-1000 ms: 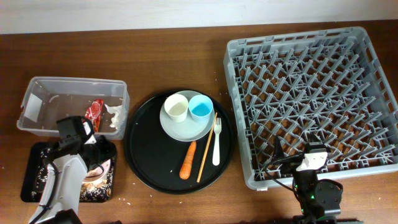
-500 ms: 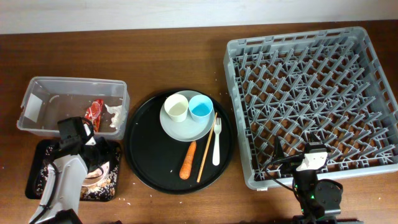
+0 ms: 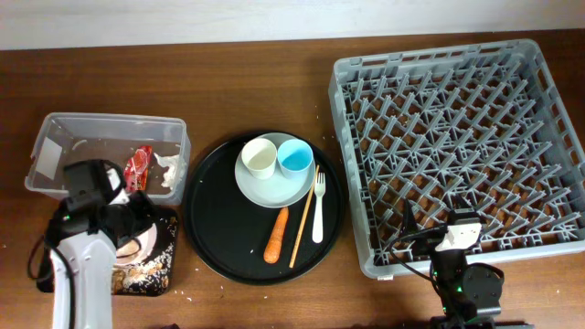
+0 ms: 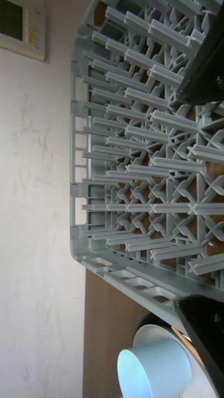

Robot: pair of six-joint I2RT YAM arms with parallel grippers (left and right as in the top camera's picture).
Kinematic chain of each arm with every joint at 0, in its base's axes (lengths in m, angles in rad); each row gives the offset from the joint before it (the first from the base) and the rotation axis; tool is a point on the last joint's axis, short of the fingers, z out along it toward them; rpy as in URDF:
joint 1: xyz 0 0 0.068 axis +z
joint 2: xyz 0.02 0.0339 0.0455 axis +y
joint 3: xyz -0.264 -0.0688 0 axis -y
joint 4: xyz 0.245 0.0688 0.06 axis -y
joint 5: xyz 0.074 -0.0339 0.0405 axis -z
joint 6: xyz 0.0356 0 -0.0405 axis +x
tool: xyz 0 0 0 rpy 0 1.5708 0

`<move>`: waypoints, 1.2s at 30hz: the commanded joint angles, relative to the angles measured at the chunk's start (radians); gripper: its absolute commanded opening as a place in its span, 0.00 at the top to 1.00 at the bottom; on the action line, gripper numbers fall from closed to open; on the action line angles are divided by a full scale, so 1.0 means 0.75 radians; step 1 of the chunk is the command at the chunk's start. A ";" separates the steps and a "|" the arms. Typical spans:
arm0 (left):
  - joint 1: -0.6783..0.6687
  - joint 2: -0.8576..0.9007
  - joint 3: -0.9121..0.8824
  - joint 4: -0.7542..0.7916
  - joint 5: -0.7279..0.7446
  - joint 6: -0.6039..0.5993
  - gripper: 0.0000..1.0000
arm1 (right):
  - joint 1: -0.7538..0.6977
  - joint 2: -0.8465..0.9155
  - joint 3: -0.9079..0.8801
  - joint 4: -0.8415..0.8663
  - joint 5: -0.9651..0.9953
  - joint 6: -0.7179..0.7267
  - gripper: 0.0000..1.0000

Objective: Sort waste into correct bins and load items into the dishwasher rack

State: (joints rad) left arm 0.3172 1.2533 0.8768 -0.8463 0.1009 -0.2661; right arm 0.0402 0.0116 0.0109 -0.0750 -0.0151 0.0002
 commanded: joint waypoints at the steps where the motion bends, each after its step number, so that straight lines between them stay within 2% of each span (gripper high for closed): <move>1: 0.081 -0.134 0.055 -0.062 0.026 0.001 1.00 | 0.007 -0.007 -0.007 -0.006 0.007 0.007 0.01; 4: 0.268 -0.156 0.055 -0.091 0.244 0.054 1.00 | 0.007 -0.007 -0.007 -0.006 0.007 0.007 0.01; 7: 0.486 -0.156 0.055 -0.073 0.679 0.336 1.00 | 0.007 -0.007 -0.007 -0.006 0.007 0.007 0.01; 10: 0.695 -0.138 0.053 -0.081 1.038 0.449 1.00 | 0.007 -0.007 -0.007 -0.006 0.007 0.007 0.01; 12: 0.944 -0.138 -0.025 -0.074 1.464 0.609 1.00 | 0.007 -0.007 -0.007 -0.006 0.007 0.007 0.01; 15: 1.172 -0.128 -0.192 -0.042 1.733 0.717 1.00 | 0.007 -0.007 -0.007 -0.006 0.007 0.007 0.01; 17: 1.218 -0.084 -0.288 0.018 1.932 0.763 1.00 | 0.007 -0.007 -0.007 -0.006 0.007 0.007 0.01; 21: 1.218 -0.018 -0.308 -0.014 1.965 0.766 1.00 | 0.007 -0.007 -0.007 -0.006 0.007 0.007 0.01; 22: 1.218 -0.018 -0.308 0.033 1.965 0.754 1.00 | 0.007 -0.007 -0.007 -0.006 0.007 0.007 0.01; 23: 1.218 -0.018 -0.308 -0.047 1.965 0.700 1.00 | 0.007 -0.007 -0.007 -0.006 0.007 0.007 0.01; 24: 1.218 -0.018 -0.308 -0.016 1.964 0.725 1.00 | 0.007 -0.007 -0.007 -0.006 0.007 0.007 0.01; 25: 1.218 -0.018 -0.308 -0.015 1.965 0.669 1.00 | 0.007 -0.007 -0.007 -0.006 0.007 0.007 0.01; 27: 1.218 -0.019 -0.308 -0.086 1.965 0.675 1.00 | 0.007 -0.007 -0.007 -0.006 0.007 0.007 0.01; 28: 1.218 -0.019 -0.309 -0.055 1.965 0.697 1.00 | 0.007 -0.007 -0.007 -0.006 0.007 0.007 0.01; 29: 1.218 -0.019 -0.309 -0.164 1.965 0.672 1.00 | 0.007 -0.007 -0.007 -0.006 0.007 0.007 0.01; 30: 1.218 -0.019 -0.309 -0.052 1.958 0.729 1.00 | 0.007 -0.007 -0.007 -0.006 0.007 0.007 0.01; 31: 1.218 -0.019 -0.310 -0.126 1.965 0.657 1.00 | 0.007 -0.007 -0.007 -0.006 0.007 0.007 0.01; 32: 1.218 -0.020 -0.310 -0.078 1.964 0.704 1.00 | 0.007 -0.007 -0.007 -0.006 0.007 0.007 0.02; 36: 1.213 -0.020 -0.310 -0.095 1.930 0.701 1.00 | 0.007 -0.007 -0.007 -0.006 0.007 0.007 0.01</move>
State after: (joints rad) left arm 1.2282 1.2366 0.6422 -0.9222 1.5444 0.2436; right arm 0.0402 0.0120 0.0109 -0.0750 -0.0151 0.0006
